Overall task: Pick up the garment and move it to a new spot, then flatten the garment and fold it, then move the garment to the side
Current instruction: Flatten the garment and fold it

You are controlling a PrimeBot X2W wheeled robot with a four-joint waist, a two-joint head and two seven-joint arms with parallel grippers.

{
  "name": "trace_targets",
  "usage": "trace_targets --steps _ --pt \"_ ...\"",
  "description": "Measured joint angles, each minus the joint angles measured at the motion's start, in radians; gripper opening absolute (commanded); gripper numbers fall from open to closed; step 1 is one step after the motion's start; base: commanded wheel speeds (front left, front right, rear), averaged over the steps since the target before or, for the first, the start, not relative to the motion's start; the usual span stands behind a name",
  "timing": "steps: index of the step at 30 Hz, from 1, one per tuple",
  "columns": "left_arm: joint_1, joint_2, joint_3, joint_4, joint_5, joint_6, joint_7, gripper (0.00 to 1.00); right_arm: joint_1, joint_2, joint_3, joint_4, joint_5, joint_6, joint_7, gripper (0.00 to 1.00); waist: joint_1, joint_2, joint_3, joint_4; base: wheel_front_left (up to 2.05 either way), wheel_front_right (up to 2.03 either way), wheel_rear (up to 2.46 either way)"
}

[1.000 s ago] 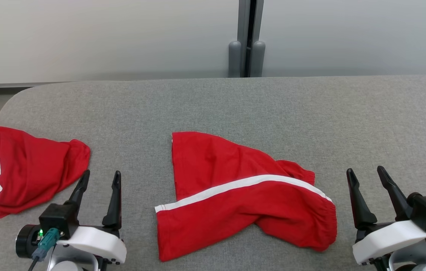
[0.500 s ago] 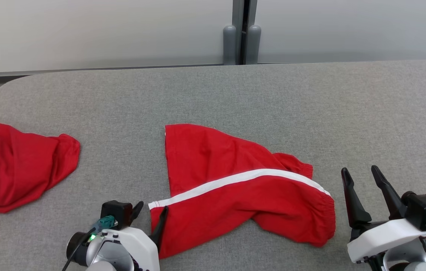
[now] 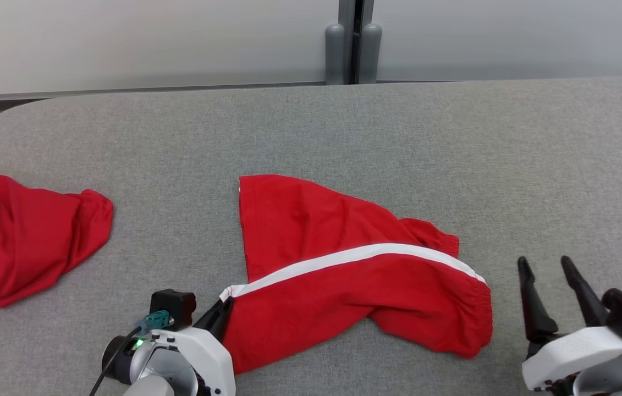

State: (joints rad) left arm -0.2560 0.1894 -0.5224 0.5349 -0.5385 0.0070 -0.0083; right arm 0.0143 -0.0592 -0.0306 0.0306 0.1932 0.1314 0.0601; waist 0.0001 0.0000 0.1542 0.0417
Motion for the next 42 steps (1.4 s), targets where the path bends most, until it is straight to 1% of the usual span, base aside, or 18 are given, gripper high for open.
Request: trace_targets --steps 6,15,16,17,18,19,23,28,35,42 --pt "-0.022 -0.005 -0.009 0.005 0.000 -0.006 -0.010 0.00 -0.015 -0.008 0.078 0.053 0.039 0.000 0.053 1.00 0.0000 0.0000 0.016 0.014 0.00 0.00 0.00" --pt "-0.041 -0.010 -0.012 0.014 0.000 -0.006 -0.036 0.00 -0.045 -0.013 0.141 0.148 0.119 0.000 0.146 1.00 -0.0001 0.0000 0.045 0.029 0.00 0.00 0.00" --pt "-0.043 -0.011 -0.012 0.016 0.000 -0.007 -0.037 0.00 -0.049 -0.015 0.145 0.153 0.127 0.000 0.151 0.79 -0.0001 0.0000 0.047 0.030 0.00 0.00 0.00" --pt "-0.045 -0.011 -0.012 0.018 0.000 -0.007 -0.040 0.00 -0.055 -0.019 0.148 0.156 0.129 0.000 0.150 0.47 0.0000 0.0000 0.050 0.030 0.00 0.00 0.00" --pt "-0.047 -0.012 -0.012 0.019 0.000 -0.007 -0.043 0.00 -0.061 -0.019 0.150 0.156 0.141 0.000 0.150 0.28 -0.0001 0.0000 0.052 0.031 0.00 0.00 0.00" --pt "-0.053 -0.012 -0.012 0.021 0.000 -0.007 -0.050 0.00 -0.068 -0.022 0.159 0.157 0.148 0.000 0.140 0.00 0.0000 0.0000 0.054 0.032 0.00 0.00 0.00" --pt "-0.058 -0.009 -0.009 0.020 0.001 -0.006 -0.082 0.00 -0.083 -0.030 0.154 0.142 0.147 0.000 0.102 0.00 -0.0001 0.0000 0.062 0.035 0.00 0.00 0.00" --pt "-0.080 0.008 0.010 -0.018 0.009 0.005 -0.140 0.00 -0.110 -0.049 0.126 0.096 0.105 0.000 0.032 0.00 0.0000 0.0000 0.064 0.036 0.00 0.00 0.00" --pt "-0.125 0.048 0.042 -0.172 0.039 0.030 -0.205 0.00 -0.170 -0.081 0.114 0.014 0.093 0.000 -0.008 0.00 -0.0001 0.0000 0.040 0.035 0.00 0.00 0.00" --pt "-0.215 0.093 0.067 -0.376 0.076 0.057 -0.194 0.00 -0.263 -0.125 0.099 -0.094 0.096 0.000 -0.008 0.00 0.0000 0.0000 0.005 0.032 0.00 0.00 0.00"
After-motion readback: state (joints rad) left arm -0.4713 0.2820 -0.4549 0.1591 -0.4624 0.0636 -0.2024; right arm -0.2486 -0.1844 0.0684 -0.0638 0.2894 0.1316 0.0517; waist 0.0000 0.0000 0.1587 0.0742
